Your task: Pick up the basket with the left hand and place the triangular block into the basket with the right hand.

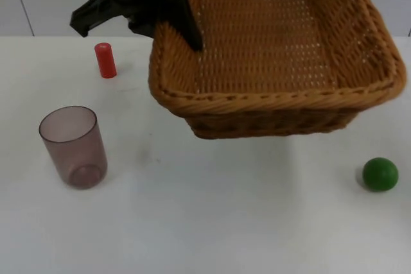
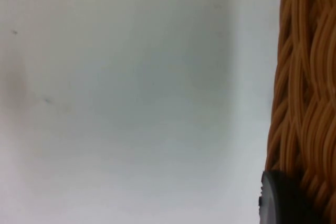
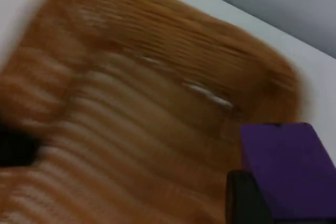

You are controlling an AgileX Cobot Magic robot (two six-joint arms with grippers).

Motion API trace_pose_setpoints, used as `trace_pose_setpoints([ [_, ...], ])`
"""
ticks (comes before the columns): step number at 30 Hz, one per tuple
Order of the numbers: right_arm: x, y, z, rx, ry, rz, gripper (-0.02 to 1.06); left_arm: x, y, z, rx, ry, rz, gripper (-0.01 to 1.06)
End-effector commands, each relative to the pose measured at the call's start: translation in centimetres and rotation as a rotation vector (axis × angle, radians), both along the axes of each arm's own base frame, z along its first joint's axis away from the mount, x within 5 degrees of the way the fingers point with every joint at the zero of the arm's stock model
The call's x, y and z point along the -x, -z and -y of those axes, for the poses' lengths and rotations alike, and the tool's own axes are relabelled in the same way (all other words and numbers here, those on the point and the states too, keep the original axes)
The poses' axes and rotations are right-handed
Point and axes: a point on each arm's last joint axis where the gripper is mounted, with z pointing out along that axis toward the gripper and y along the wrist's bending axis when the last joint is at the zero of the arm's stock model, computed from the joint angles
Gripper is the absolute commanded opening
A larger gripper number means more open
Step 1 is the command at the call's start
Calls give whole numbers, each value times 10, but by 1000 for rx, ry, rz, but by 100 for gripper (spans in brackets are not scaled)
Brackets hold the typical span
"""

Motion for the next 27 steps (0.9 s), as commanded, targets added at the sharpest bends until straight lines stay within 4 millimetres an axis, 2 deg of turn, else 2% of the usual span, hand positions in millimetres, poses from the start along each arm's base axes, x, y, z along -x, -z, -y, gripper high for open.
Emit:
trace_pose_setpoints([
  [1, 13, -9, -19, -25, -46, 40, 0, 2, -12, 6, 47, -6, 38, 0],
  [3, 19, -7, -37, -50, -84, 63, 0, 3, -12, 7, 47, -3, 38, 0],
  [5, 21, -4, -44, -62, -99, 78, 0, 3, -12, 7, 47, -1, 36, 0],
  [8, 22, 14, -54, -66, -121, 87, 0, 3, -12, 7, 48, -1, 33, 0],
  [9, 21, 24, -54, -61, -119, 79, 0, 3, -12, 7, 48, -1, 33, 0],
  [10, 21, 24, -54, -61, -119, 79, 0, 3, -12, 7, 48, -1, 33, 0],
  [13, 23, 60, -53, -33, -115, 25, 0, 3, -12, 7, 48, 0, 31, 0],
  [14, 23, 60, -53, -33, -115, 25, 0, 3, -12, 7, 48, 0, 31, 0],
  [18, 25, 90, -51, -13, -112, -10, 0, 3, -12, 7, 48, -1, 34, 0],
  [27, 27, 102, -46, 66, -123, -21, 0, 1, -13, 7, 55, -12, 56, 0],
])
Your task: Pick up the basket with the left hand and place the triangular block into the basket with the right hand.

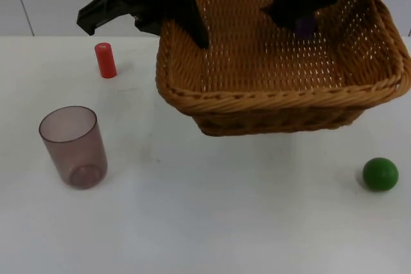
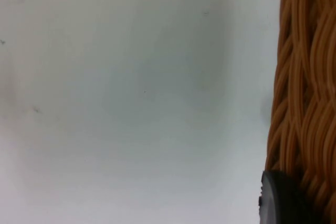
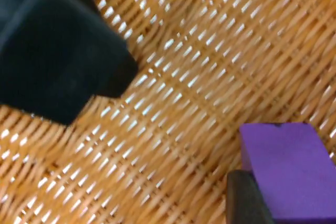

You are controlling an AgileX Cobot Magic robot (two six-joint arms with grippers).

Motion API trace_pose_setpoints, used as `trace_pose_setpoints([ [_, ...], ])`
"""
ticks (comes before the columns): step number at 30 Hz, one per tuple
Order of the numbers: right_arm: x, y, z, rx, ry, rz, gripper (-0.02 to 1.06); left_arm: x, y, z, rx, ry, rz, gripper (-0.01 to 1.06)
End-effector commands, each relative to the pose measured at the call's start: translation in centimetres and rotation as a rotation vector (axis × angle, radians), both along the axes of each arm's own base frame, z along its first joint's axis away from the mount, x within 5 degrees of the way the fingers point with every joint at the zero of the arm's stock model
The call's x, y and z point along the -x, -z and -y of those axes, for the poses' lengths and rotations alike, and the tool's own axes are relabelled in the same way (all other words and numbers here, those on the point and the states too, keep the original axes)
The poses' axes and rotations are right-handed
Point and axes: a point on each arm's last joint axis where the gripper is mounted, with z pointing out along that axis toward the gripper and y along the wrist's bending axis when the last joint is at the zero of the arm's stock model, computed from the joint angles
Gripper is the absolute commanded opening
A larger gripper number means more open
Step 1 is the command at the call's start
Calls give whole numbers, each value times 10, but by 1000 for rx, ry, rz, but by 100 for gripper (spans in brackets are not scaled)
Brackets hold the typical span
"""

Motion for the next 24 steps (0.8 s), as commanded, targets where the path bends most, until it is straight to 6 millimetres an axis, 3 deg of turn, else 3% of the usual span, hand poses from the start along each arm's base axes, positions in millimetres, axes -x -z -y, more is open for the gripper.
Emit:
trace_pose_setpoints([
  [1, 3, -1, 0, 17, -7, 2, 0, 1, -11, 3, 42, -12, 31, 0],
  [5, 3, -1, 1, 25, -8, 0, 4, 1, -11, 3, 42, -12, 31, 0],
  [8, 3, -1, 1, 20, -7, 1, 24, 2, -11, 3, 41, -9, 26, 0],
  [9, 3, -1, 1, 20, -7, 1, 24, 2, -11, 3, 41, -9, 26, 0],
  [11, 2, -1, 0, 14, -8, 9, 46, 2, -11, 3, 42, -8, 21, 0],
  [12, 2, -1, 0, 17, -12, 11, 61, 2, -11, 3, 42, -7, 20, 0],
  [13, 2, -1, 0, 17, -12, 11, 61, 2, -11, 3, 42, -7, 20, 0],
  [14, 2, -1, 0, 27, -26, 17, 80, 2, -11, 4, 48, -9, 17, 0],
  [16, 2, -1, 0, 31, -35, 22, 104, 2, -11, 4, 48, -9, 17, 0],
  [24, 6, -14, 3, 14, -50, 67, 105, 2, -11, 4, 48, -9, 17, 0],
])
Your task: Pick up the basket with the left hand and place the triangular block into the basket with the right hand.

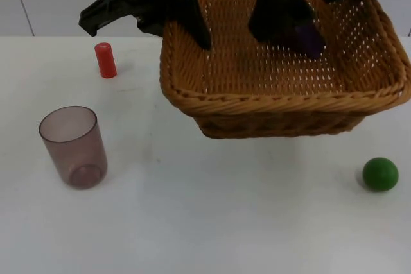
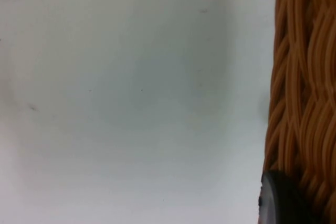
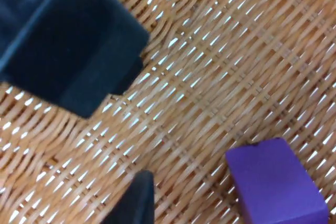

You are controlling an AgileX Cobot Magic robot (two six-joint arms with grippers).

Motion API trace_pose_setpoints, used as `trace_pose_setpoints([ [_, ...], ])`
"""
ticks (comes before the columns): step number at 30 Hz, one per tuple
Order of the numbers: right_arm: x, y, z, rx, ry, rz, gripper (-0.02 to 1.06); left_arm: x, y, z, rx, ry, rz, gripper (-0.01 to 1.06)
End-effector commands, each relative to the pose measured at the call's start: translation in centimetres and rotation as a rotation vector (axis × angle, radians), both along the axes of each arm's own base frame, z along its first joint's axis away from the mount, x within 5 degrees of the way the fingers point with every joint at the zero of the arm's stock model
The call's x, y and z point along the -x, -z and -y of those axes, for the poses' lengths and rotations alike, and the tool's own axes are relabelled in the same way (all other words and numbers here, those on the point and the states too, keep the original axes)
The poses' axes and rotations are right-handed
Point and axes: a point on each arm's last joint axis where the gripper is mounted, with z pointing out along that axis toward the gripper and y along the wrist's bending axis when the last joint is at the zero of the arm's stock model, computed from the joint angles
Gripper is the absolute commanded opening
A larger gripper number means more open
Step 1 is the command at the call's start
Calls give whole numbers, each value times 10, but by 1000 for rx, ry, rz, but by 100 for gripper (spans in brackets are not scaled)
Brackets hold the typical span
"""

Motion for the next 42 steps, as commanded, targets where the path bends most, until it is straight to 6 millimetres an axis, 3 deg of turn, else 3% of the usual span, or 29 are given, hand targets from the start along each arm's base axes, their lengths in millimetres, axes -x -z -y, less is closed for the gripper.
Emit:
trace_pose_setpoints([
  [1, 6, -16, 2, -24, -15, 63, 105, 1, -11, 2, 45, -13, 21, 0],
  [12, 45, -96, 30, -172, -14, 318, 105, 1, -11, 2, 45, -13, 21, 0],
  [15, 63, -130, 53, -210, 61, 461, 105, 2, -11, 2, 44, -12, 18, 0],
  [18, 69, -142, 67, -202, 114, 520, 105, 2, -11, 2, 44, -11, 16, 0],
  [21, 75, -156, 99, -224, 226, 558, 105, 2, -11, 2, 44, -11, 16, 0],
  [22, 75, -156, 99, -224, 226, 558, 105, 2, -11, 2, 44, -11, 16, 0],
  [25, 76, -163, 140, -253, 347, 549, 105, 2, -11, 2, 40, 0, 23, 0],
  [27, 76, -163, 149, -276, 372, 537, 105, 2, -11, 2, 40, 6, 26, 0],
  [31, 71, -150, 196, -283, 501, 484, 105, 2, -11, 2, 38, 10, 29, 0],
  [32, 71, -150, 196, -283, 501, 484, 105, 2, -11, 2, 38, 10, 29, 0],
  [34, 70, -143, 214, -278, 556, 459, 105, 1, -12, 2, 41, 6, 38, 0],
  [38, 73, -139, 216, -260, 557, 444, 105, 0, -11, 3, 42, 1, 42, 0],
  [42, 74, -138, 205, -263, 537, 423, 105, -3, -1, 5, 32, 3, 12, 0],
])
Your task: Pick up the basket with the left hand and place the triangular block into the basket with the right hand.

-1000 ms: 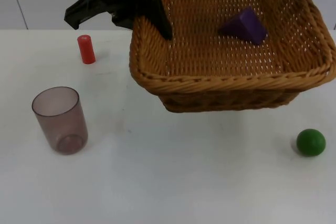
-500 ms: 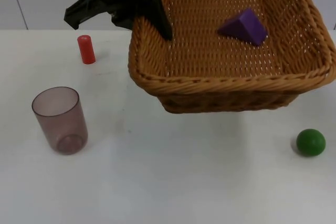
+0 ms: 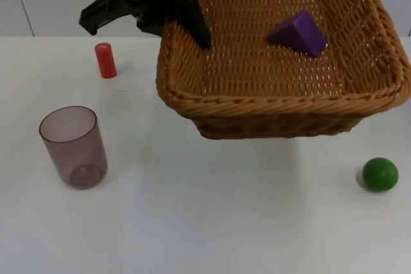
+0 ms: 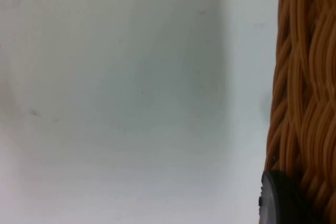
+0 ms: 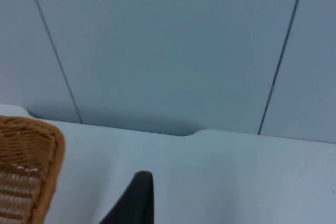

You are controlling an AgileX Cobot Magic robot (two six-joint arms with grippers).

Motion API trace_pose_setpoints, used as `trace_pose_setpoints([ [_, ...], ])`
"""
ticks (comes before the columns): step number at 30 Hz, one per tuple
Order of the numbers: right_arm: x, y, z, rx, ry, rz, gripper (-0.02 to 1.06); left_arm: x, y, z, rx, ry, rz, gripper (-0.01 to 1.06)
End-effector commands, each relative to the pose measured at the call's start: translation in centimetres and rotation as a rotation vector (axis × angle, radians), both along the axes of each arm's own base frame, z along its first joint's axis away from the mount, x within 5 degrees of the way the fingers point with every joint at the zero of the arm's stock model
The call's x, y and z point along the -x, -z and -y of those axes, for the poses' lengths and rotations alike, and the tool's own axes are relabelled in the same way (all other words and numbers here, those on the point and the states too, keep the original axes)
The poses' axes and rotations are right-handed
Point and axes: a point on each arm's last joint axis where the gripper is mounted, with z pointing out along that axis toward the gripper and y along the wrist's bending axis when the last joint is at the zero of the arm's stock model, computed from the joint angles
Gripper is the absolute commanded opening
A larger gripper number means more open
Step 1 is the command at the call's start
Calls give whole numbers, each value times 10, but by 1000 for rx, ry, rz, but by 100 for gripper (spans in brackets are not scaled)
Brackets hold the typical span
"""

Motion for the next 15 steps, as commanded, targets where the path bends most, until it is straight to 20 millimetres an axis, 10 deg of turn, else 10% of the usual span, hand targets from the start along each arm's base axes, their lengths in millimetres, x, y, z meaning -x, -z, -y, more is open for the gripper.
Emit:
trace_pose_setpoints([
  [1, 4, -1, -5, 5, -6, -4, 105, -2, -2, 4, 36, -13, 3, 0],
  [15, 5, 2, -20, 45, 15, -32, 105, -17, 29, 7, -10, -34, 2, 0],
])
